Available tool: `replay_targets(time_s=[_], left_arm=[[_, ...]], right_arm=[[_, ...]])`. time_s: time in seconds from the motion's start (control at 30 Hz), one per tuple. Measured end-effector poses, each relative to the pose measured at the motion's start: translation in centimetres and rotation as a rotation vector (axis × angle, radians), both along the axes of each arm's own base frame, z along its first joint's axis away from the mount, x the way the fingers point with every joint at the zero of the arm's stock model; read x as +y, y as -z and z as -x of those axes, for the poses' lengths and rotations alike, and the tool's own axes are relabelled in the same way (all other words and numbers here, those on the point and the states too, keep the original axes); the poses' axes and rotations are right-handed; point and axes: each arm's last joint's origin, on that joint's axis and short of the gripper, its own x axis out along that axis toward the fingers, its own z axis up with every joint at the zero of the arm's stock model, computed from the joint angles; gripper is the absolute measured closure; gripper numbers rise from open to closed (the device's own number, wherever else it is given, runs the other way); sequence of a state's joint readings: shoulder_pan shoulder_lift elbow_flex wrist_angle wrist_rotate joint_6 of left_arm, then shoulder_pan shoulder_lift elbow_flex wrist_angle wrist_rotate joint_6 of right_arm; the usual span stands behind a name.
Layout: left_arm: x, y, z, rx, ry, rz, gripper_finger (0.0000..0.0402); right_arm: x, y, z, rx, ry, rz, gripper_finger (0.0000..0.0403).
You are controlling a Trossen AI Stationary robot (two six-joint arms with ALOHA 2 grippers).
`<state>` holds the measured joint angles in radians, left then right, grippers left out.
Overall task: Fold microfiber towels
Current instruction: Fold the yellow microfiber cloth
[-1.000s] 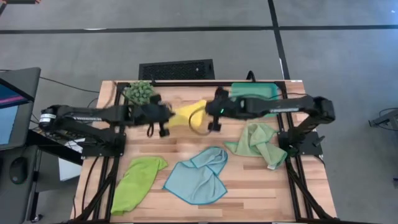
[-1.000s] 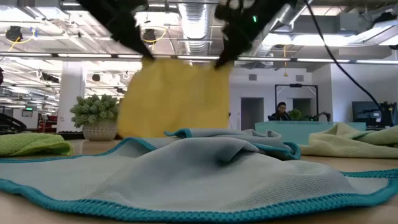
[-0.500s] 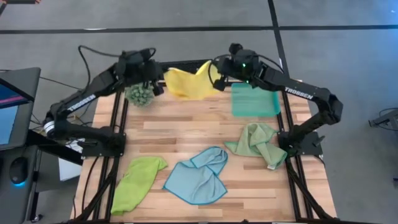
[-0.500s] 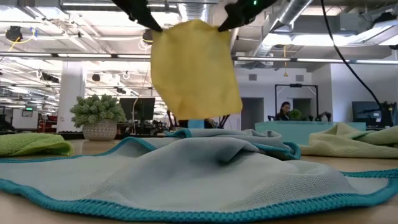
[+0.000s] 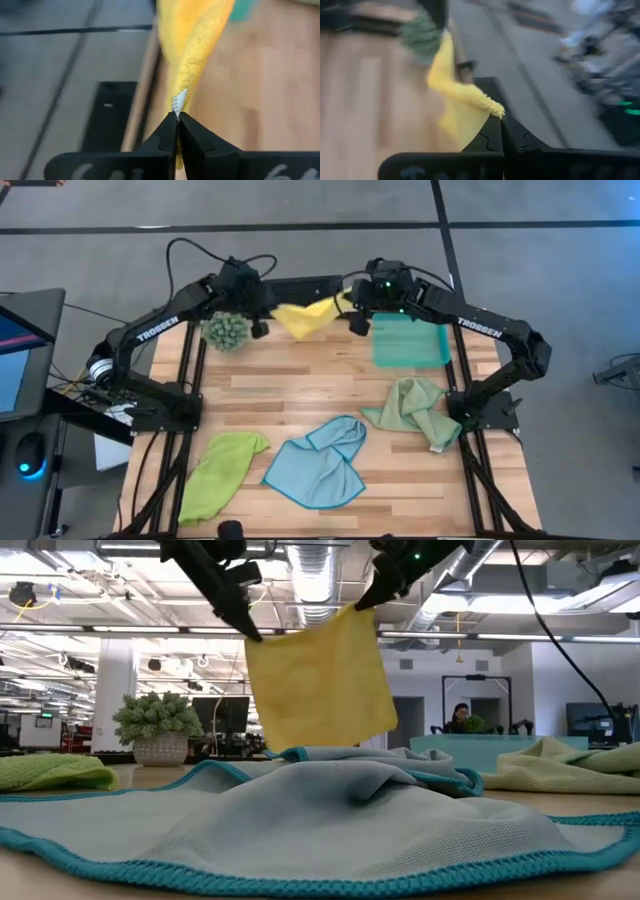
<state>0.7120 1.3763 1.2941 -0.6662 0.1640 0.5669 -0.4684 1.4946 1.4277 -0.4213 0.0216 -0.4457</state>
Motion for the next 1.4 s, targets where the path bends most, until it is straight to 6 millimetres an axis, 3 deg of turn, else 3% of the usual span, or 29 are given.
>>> replay_targets(time_s=[0.07, 0.17, 0.27, 0.43, 0.53, 0.67, 0.8, 0.93, 1.03, 1.13, 1.27, 1.4], left_arm=[[-0.1, -0.4, -0.7, -0.038, -0.008, -0.046, 0.0401], [-0.4, -0.8, -0.9, -0.07, 0.012, -0.05, 0.0401], [-0.6, -1.1, -0.8, -0.074, 0.025, -0.001, 0.0401], [-1.9, -1.6, -0.1, -0.06, 0.211, 0.182, 0.0401], [-2.0, -2.3, 0.0, -0.059, 0.246, 0.157, 0.0401], [0.3, -2.7, 0.3, -0.046, 0.032, -0.009, 0.0401], [3.2, -2.3, 0.9, -0.075, -0.066, -0.061, 0.0401], [4.2, -3.1, 1.7, -0.121, -0.095, -0.07, 0.0401], [2.9, -3.5, 1.9, -0.121, -0.038, 0.069, 0.0401], [0.1, -2.0, 1.6, -0.04, 0.059, 0.342, 0.0401], [-4.8, 3.6, 0.0, 0.226, 0.119, 0.583, 0.0401], [-9.5, 10.7, -1.4, 0.384, 0.099, 0.587, 0.0401]], right_arm=[[-0.1, -0.2, -0.1, -0.03, 0.105, 0.006, 0.0403], [0.2, 0.1, 0.2, 0.008, -0.016, -0.043, 0.0403], [0.0, 0.4, 0.3, 0.017, 0.036, -0.078, 0.0403], [0.7, 1.0, 0.4, 0.074, -0.084, -0.147, 0.0403], [0.9, 0.7, 0.5, 0.052, -0.128, -0.144, 0.0401], [-1.4, 0.3, 0.4, -0.03, 0.02, -0.072, 0.0402], [-4.5, 1.0, -0.1, -0.111, 0.123, -0.067, 0.0402], [-5.3, 1.2, -0.5, -0.112, 0.13, -0.071, 0.0402], [-3.8, 1.6, -0.7, -0.055, 0.066, -0.146, 0.0402], [-0.8, 2.9, -1.2, 0.054, -0.042, -0.325, 0.0402], [4.3, 8.1, -2.9, 0.269, -0.144, -0.501, 0.0402], [9.8, 14.1, -5.1, 0.362, -0.195, -0.589, 0.0401]])
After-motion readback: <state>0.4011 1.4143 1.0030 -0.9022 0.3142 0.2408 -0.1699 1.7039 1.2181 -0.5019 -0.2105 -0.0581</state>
